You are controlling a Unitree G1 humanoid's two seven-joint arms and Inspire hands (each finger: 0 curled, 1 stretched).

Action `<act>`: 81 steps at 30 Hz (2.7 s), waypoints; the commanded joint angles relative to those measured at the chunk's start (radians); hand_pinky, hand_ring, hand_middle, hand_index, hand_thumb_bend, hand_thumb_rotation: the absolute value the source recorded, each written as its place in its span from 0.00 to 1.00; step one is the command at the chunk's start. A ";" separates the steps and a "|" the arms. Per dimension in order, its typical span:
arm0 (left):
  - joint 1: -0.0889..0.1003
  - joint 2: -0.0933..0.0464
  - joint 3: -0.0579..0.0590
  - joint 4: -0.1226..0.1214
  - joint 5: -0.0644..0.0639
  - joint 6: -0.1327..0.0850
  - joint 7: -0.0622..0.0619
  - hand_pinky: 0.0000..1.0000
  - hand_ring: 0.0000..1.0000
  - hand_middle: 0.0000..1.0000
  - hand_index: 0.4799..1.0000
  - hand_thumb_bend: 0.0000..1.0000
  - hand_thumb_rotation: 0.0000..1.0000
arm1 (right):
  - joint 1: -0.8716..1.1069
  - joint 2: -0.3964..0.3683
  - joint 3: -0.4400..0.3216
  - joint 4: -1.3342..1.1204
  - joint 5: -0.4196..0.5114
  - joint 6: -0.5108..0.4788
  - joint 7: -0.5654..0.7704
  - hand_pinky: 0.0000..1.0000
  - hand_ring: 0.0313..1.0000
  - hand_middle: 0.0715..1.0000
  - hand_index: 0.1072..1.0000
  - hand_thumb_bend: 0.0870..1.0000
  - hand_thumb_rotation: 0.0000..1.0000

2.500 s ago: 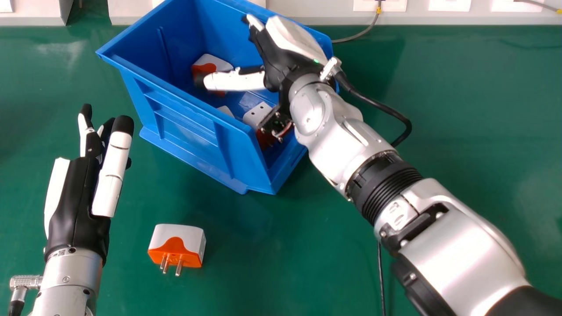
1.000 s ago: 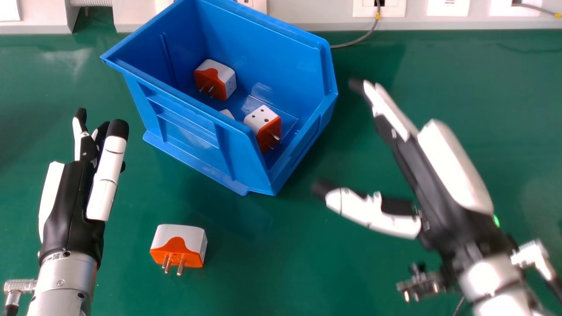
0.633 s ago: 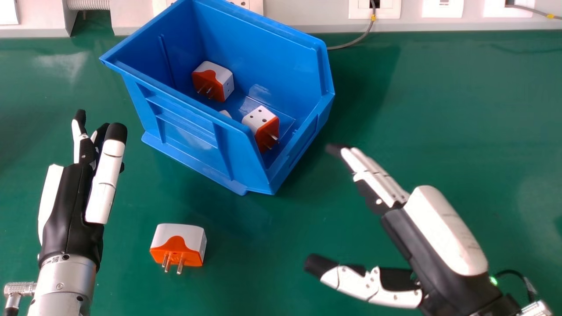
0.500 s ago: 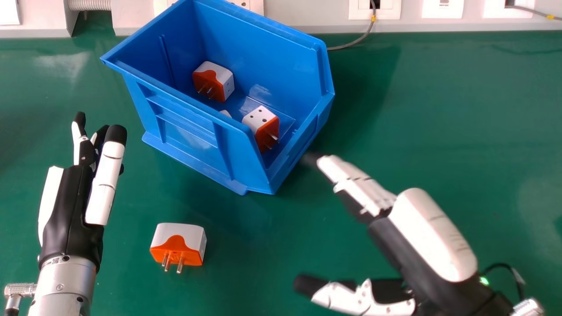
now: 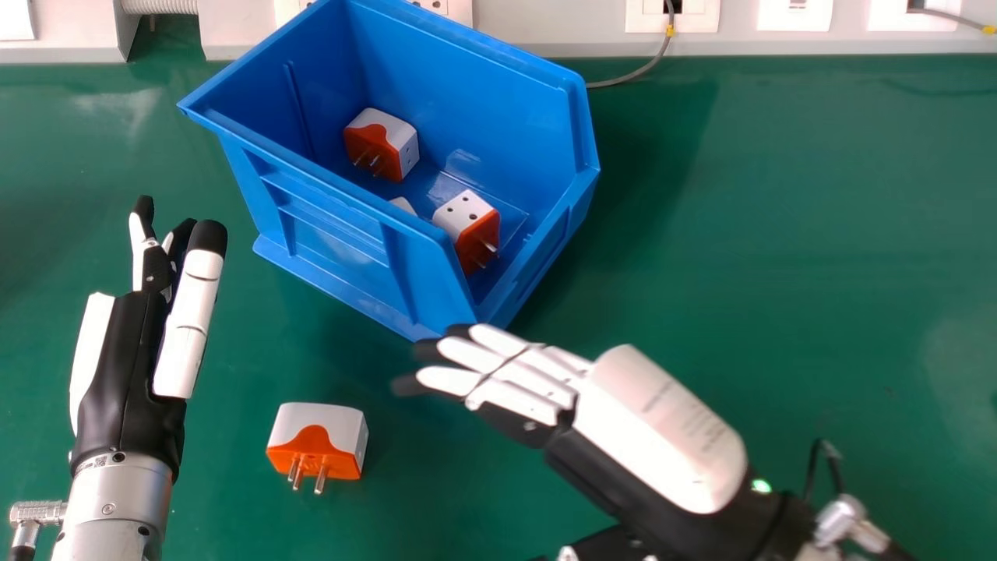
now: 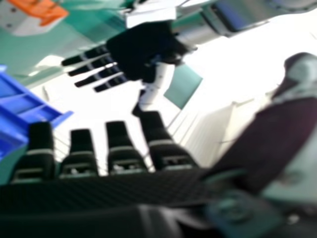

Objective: Pick all objects and put in blue box

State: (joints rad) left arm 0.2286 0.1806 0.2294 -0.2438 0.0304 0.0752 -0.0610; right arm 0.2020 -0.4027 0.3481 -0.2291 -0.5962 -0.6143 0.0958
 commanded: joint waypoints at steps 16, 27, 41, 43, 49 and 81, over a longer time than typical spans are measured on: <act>-0.002 0.005 0.006 -0.032 -0.019 -0.001 -0.001 0.93 0.99 0.99 1.00 0.65 1.00 | -0.189 0.220 0.183 0.219 -0.015 0.137 0.050 0.77 0.88 0.89 0.85 0.33 0.74; -0.001 -0.008 0.010 -0.037 -0.032 -0.002 0.006 0.93 0.99 0.99 1.00 0.65 1.00 | -0.346 0.343 0.266 0.390 -0.200 0.334 -0.020 0.79 0.90 0.90 0.87 0.35 0.68; -0.003 -0.024 0.002 -0.042 -0.021 -0.008 0.046 0.93 0.99 0.98 1.00 0.67 1.00 | -0.445 0.417 0.349 0.495 -0.294 0.546 -0.049 0.92 0.98 0.98 0.97 0.37 0.68; -0.006 -0.023 -0.001 -0.038 -0.018 -0.009 0.051 0.93 0.99 0.98 1.00 0.67 1.00 | -0.455 0.416 0.362 0.508 -0.299 0.565 -0.044 0.94 0.99 0.99 0.98 0.38 0.68; -0.006 -0.026 -0.013 -0.058 -0.009 0.009 0.066 0.93 0.99 0.98 1.00 0.67 1.00 | -0.473 0.403 0.400 0.506 -0.335 0.611 -0.019 0.97 1.00 1.00 1.00 0.41 0.67; -0.001 -0.030 -0.038 -0.122 0.000 0.066 0.058 0.93 0.99 0.98 1.00 0.65 1.00 | -0.631 0.434 0.547 0.647 -0.454 0.756 0.033 0.89 0.97 0.99 0.96 0.40 0.56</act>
State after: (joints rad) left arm 0.2305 0.1485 0.1922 -0.3360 0.0299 0.1435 -0.0006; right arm -0.4113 0.0144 0.8833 0.4132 -1.0346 0.1372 0.1276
